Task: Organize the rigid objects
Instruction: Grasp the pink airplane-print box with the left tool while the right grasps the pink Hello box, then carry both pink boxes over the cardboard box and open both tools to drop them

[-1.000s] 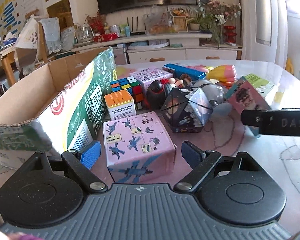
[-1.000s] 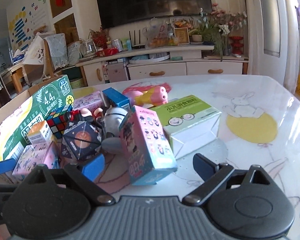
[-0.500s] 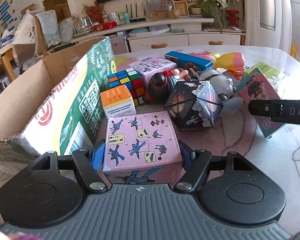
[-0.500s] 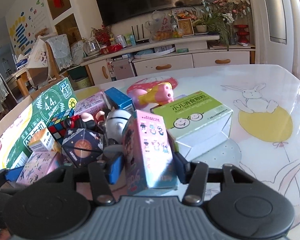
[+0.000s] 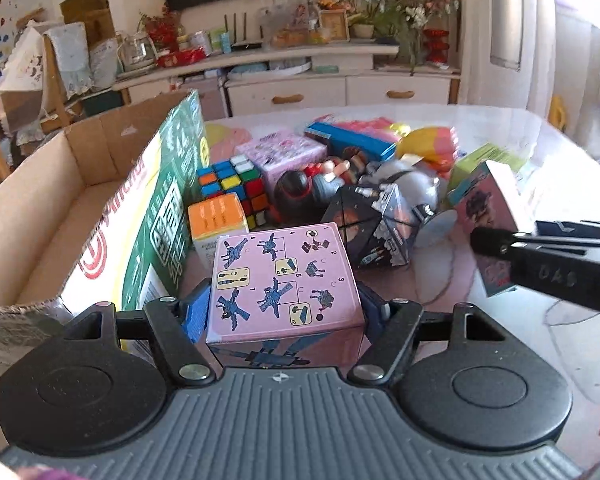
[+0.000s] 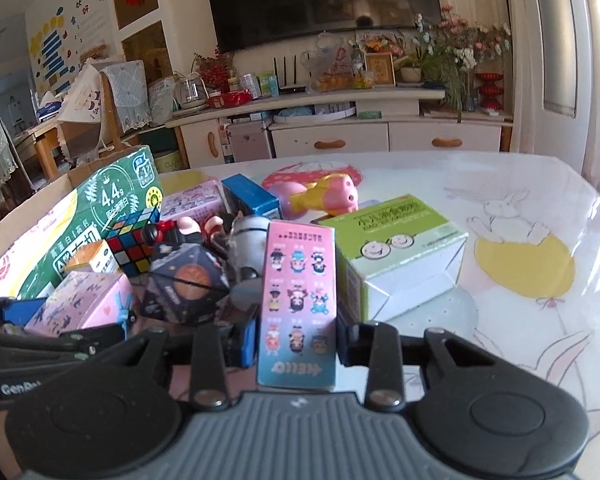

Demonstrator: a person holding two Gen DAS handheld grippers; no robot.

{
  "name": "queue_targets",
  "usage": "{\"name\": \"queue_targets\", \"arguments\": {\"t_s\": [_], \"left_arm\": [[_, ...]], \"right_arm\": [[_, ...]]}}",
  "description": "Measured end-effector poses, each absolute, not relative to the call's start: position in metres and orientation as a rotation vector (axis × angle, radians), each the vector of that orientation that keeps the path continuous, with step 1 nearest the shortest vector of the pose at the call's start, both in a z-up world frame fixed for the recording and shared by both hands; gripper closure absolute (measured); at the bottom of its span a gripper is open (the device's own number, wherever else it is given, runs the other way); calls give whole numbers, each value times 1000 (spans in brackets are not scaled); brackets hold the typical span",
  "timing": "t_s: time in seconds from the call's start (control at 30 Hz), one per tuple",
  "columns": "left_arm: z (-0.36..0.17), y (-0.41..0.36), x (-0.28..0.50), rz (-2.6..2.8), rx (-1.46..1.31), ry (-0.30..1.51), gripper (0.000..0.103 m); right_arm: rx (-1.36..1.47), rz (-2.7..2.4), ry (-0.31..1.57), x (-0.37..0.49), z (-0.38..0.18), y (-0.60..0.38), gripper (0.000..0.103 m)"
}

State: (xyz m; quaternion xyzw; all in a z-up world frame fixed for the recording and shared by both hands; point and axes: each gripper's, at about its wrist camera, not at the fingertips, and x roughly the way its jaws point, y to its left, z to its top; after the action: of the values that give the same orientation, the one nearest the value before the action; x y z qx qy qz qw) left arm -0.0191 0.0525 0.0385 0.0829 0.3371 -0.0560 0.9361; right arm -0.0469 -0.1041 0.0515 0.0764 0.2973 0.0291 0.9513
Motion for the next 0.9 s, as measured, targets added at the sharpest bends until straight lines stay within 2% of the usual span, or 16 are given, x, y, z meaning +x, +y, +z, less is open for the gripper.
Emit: {"name": "queue_targets", "arguments": {"t_s": [0.53,0.9], "left_arm": [[109,98,-26,-192,56,527,13],[124,183,15,32,-73,599,13]], "right_arm": [[140,39,506,-57,100,-63,68],[237,239,448,-23,147,17,68]]}}
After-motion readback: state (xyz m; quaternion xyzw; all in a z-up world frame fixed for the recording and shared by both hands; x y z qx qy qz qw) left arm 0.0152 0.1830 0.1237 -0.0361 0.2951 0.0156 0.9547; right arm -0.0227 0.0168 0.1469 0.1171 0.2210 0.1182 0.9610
